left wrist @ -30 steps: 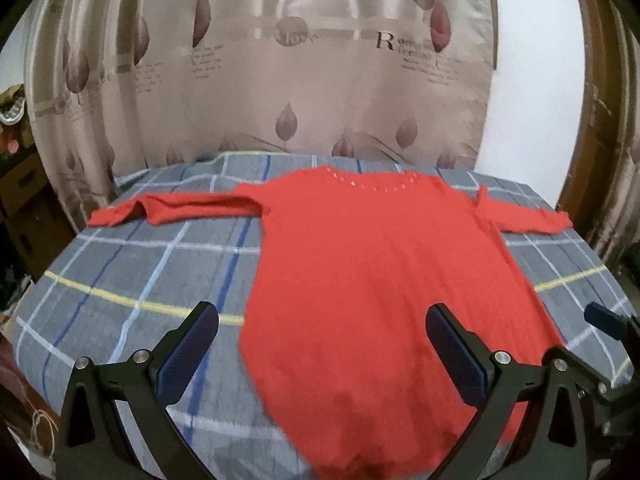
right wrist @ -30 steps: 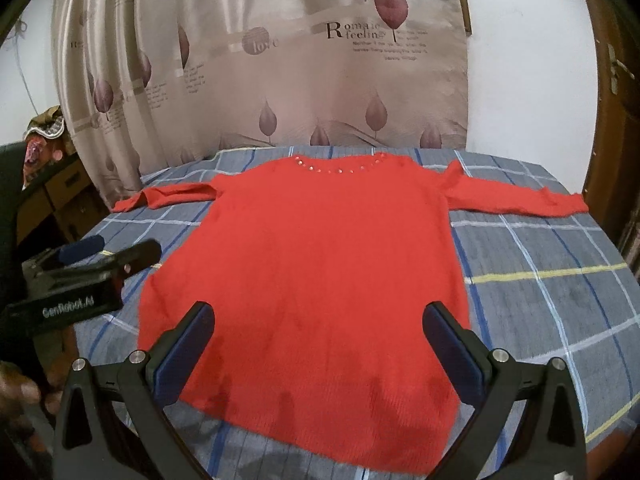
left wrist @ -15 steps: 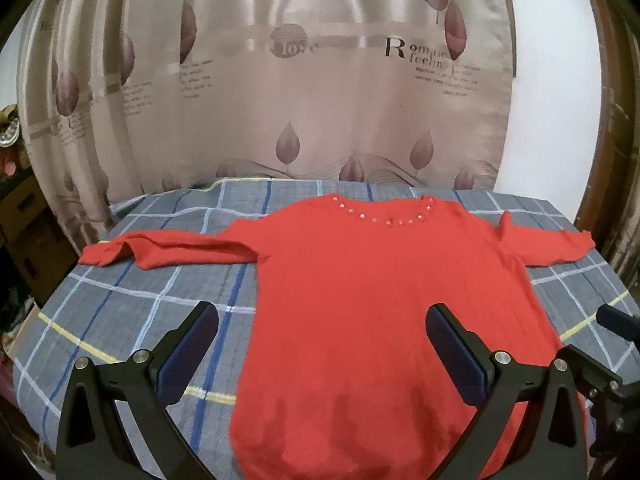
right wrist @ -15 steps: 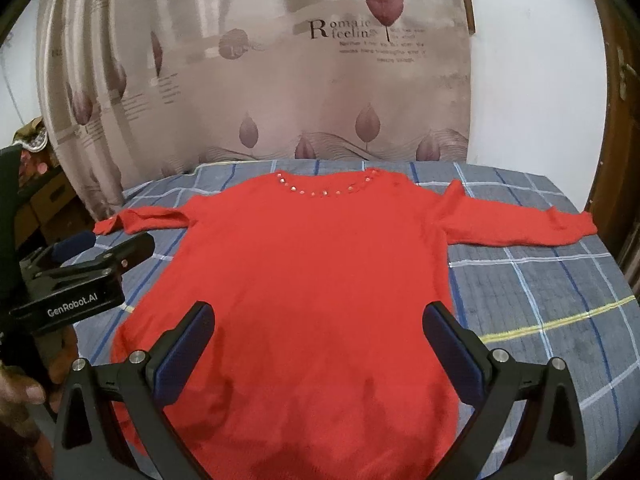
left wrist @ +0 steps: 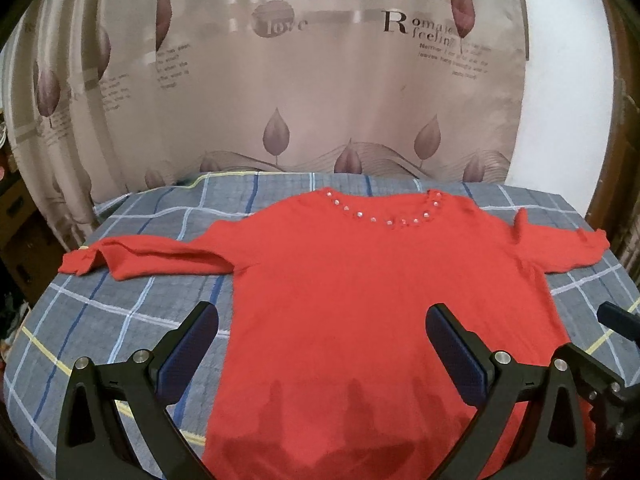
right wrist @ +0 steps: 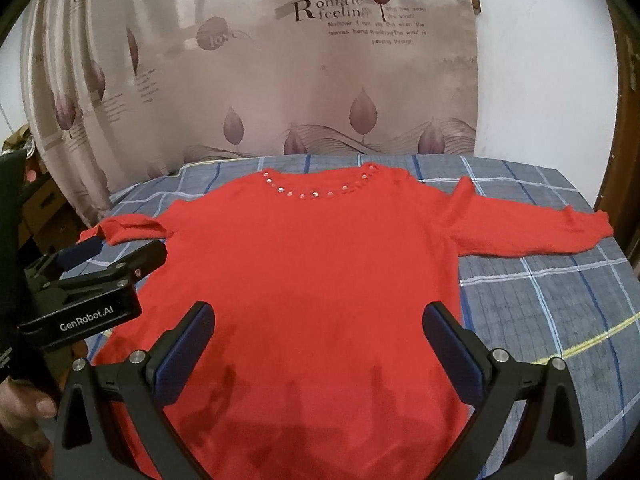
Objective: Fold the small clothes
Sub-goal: 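Move both grippers over the red sweater toward its sleeves, then grasp the sweater sleeve cuff with the right gripper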
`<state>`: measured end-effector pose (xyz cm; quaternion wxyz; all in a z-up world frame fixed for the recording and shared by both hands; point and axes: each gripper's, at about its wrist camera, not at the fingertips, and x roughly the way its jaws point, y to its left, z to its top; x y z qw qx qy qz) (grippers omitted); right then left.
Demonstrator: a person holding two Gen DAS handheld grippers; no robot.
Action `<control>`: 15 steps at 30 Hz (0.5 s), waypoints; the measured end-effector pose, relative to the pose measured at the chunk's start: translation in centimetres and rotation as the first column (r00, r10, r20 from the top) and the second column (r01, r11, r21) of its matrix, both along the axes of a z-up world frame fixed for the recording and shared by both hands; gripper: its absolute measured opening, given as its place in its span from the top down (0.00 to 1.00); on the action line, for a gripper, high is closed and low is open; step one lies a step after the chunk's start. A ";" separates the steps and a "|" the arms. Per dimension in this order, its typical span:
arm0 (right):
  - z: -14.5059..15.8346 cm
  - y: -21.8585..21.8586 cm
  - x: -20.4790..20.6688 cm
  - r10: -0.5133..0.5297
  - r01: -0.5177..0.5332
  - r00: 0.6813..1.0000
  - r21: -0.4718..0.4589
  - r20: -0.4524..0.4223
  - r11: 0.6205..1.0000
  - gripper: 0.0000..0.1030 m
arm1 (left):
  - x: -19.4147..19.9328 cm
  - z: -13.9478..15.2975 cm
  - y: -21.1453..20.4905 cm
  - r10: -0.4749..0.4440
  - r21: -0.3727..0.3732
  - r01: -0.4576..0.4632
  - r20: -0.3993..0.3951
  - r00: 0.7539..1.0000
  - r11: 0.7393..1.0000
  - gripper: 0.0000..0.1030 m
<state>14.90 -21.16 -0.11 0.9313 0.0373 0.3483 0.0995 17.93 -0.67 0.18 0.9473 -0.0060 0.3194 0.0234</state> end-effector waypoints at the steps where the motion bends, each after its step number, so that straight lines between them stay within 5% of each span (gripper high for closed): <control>1: -0.1 -0.1 0.3 -0.001 0.001 1.000 0.002 -0.003 1.000 0.00 | 0.3 -0.1 0.0 0.001 0.000 -0.001 -0.003 1.000 1.000 0.00; 10: -0.7 -3.3 3.3 -0.036 0.037 0.999 0.062 -0.012 0.997 0.01 | 2.7 -1.7 -0.2 0.012 0.002 -0.012 -0.038 0.999 1.000 0.00; 15: -1.0 -8.3 5.1 -0.087 0.090 0.996 0.120 -0.026 0.989 0.22 | 3.5 -3.0 0.1 -0.002 -0.014 0.001 -0.056 0.998 1.000 0.00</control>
